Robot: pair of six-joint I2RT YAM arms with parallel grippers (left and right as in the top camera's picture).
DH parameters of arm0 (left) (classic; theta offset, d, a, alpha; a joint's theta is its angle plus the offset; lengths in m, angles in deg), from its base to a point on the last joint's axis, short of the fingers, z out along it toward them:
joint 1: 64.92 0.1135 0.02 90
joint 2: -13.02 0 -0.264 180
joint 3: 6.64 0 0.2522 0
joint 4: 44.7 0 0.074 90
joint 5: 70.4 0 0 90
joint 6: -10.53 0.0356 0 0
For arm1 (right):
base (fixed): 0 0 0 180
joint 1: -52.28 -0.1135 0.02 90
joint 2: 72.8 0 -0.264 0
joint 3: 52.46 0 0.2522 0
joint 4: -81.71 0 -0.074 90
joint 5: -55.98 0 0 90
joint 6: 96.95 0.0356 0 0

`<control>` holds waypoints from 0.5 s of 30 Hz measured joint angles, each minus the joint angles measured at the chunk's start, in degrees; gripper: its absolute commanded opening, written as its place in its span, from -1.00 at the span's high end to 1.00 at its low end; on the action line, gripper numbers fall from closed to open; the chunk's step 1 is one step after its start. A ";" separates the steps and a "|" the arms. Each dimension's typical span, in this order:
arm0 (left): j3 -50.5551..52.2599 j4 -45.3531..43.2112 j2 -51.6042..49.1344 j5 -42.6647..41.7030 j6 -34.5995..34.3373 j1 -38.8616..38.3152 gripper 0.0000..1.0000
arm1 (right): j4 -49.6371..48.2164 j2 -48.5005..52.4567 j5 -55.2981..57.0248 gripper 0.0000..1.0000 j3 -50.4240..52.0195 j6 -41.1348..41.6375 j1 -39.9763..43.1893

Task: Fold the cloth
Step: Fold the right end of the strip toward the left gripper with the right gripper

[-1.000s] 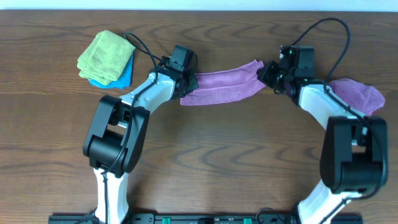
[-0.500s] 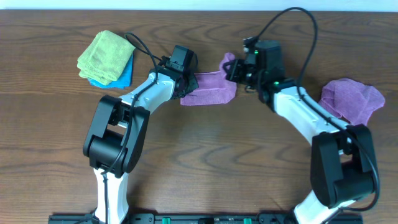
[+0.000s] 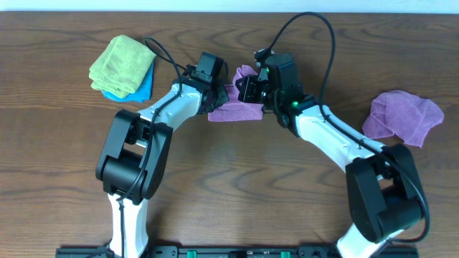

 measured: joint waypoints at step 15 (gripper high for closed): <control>0.00 4.11 8.17 -0.13 2.62 2.45 0.88 | -0.83 4.85 0.48 0.97 -0.09 -0.44 -1.84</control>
